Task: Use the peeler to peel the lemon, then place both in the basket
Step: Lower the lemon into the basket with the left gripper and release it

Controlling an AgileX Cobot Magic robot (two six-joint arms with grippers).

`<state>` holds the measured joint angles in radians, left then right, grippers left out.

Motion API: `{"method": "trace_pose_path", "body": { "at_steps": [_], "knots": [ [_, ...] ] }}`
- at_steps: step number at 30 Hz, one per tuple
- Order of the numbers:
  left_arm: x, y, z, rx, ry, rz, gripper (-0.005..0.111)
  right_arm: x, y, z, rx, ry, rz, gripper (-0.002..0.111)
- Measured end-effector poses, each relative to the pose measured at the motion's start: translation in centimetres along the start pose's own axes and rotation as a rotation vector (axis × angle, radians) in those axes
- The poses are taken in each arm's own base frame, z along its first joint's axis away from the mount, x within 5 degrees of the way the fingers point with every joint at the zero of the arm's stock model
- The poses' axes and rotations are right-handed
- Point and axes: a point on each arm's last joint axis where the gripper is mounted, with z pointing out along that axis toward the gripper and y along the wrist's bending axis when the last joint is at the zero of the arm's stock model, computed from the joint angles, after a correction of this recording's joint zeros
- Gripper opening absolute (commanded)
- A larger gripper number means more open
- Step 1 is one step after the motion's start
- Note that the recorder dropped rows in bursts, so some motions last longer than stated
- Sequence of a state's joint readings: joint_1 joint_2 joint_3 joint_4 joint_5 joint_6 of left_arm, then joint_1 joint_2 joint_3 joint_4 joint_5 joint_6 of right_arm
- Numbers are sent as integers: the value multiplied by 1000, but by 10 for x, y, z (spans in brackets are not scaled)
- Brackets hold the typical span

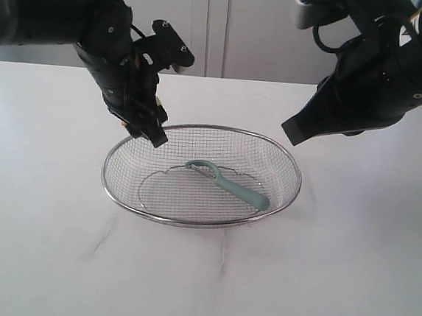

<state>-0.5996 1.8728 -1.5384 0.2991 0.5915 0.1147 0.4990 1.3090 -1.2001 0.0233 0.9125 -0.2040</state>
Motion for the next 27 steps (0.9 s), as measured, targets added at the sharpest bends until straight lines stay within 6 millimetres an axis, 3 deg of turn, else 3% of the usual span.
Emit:
{"method": "trace_pose_path", "body": {
  "at_steps": [10,17,27],
  "knots": [
    [7,-16,53,68,91,-29,0,0,0,0,0,0,0,0],
    [-1,-21,58,106,8,-103,0,0,0,0,0,0,0,0],
    [1,-26,67,142,20,-139,0,0,0,0,0,0,0,0]
  ]
}}
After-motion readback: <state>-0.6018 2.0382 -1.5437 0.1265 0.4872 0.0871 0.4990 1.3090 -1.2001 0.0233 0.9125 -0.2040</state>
